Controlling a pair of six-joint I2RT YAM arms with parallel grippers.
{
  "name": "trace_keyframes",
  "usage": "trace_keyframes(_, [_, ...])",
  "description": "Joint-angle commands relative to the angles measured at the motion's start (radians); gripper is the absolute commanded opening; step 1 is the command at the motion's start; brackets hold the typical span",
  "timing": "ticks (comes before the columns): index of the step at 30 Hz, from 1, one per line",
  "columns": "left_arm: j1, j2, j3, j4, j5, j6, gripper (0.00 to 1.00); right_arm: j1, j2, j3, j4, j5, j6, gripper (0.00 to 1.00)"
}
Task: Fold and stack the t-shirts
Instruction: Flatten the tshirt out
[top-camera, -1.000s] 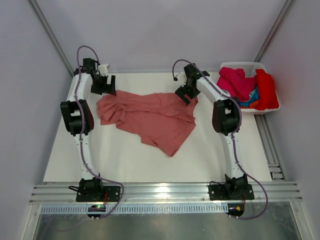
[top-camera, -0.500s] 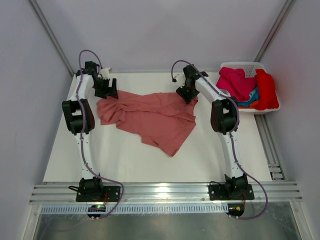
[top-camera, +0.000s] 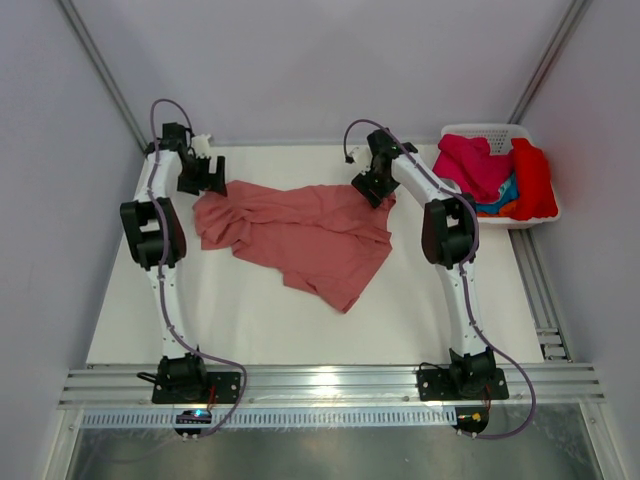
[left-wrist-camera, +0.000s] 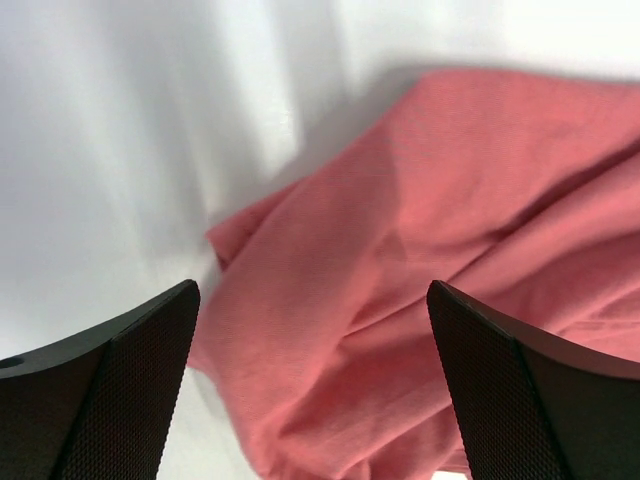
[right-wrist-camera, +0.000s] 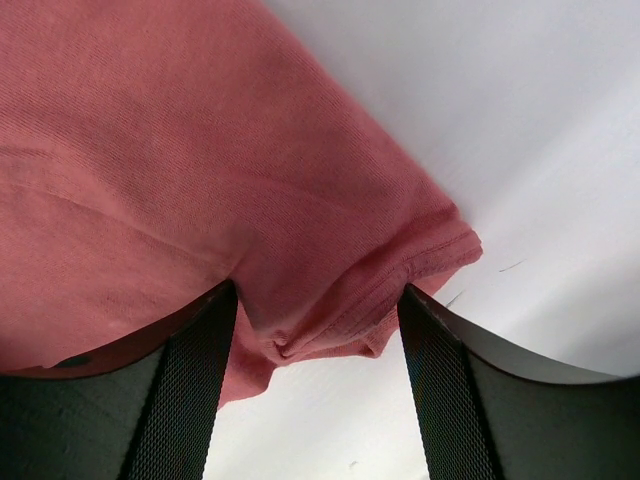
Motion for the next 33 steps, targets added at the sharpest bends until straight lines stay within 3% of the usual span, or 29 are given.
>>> trace_keyframes(1, [0.025, -0.028, 0.041, 0.048, -0.049, -0.004, 0.98, 0.006, 0.021, 0.02, 0.001, -0.003, 0.015, 0.7])
trace_keyframes(10, [0.03, 0.008, 0.044, 0.067, -0.046, 0.016, 0.98, 0.004, 0.028, 0.019, -0.003, -0.004, 0.015, 0.66])
trace_keyframes(13, [0.03, 0.027, 0.046, 0.061, -0.018, 0.008, 0.91, 0.004, 0.035, 0.025, -0.02, -0.024, 0.004, 0.57])
trace_keyframes(17, [0.031, 0.044, 0.044, 0.051, 0.042, -0.012, 0.73, 0.006, 0.039, 0.023, -0.023, -0.03, -0.002, 0.53])
trace_keyframes(26, [0.03, 0.067, 0.05, 0.059, 0.043, -0.02, 0.71, 0.007, 0.044, 0.023, -0.022, -0.025, 0.004, 0.52])
trace_keyframes(27, [0.03, 0.069, 0.05, 0.059, 0.052, -0.018, 0.62, 0.007, 0.044, 0.022, -0.026, -0.033, 0.004, 0.52])
trace_keyframes(29, [0.028, 0.075, 0.052, 0.059, 0.063, -0.021, 0.41, 0.007, 0.045, 0.022, -0.034, -0.042, -0.002, 0.39])
trace_keyframes(30, [0.028, 0.075, 0.052, 0.059, 0.065, -0.023, 0.25, 0.009, 0.045, 0.02, -0.034, -0.038, -0.003, 0.3])
trace_keyframes(31, [0.028, 0.075, 0.05, 0.059, 0.065, -0.026, 0.0, 0.009, 0.047, 0.02, -0.035, -0.033, -0.006, 0.16])
trace_keyframes(32, [0.027, 0.072, 0.05, 0.059, 0.065, -0.024, 0.0, 0.009, 0.045, 0.02, -0.035, -0.029, -0.007, 0.03])
trace_keyframes(33, [0.027, 0.069, 0.053, 0.058, 0.065, -0.021, 0.0, 0.009, 0.042, 0.02, -0.04, -0.033, -0.011, 0.03])
